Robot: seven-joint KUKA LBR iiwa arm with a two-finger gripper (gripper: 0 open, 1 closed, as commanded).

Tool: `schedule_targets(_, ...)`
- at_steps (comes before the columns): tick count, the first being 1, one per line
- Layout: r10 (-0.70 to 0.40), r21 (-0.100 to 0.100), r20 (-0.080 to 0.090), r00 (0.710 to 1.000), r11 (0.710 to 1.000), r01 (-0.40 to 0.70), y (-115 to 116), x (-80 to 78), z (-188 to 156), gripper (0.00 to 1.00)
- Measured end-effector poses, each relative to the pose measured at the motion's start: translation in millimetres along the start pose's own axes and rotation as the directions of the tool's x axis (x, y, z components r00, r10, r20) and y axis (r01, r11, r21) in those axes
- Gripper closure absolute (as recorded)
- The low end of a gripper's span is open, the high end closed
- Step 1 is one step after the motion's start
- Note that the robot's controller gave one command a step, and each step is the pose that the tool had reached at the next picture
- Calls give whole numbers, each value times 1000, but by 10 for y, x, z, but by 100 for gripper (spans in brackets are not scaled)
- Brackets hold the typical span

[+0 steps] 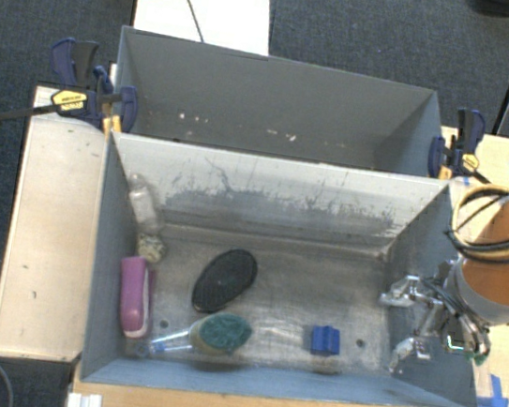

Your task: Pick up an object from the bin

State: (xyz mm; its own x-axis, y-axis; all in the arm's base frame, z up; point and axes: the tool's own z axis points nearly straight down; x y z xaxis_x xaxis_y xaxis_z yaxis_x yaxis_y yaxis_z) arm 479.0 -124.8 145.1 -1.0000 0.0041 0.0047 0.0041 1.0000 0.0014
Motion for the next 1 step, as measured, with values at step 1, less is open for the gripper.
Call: schedule_targets(1,-192,11,-9,981,981,192,1120,-761,590,0)
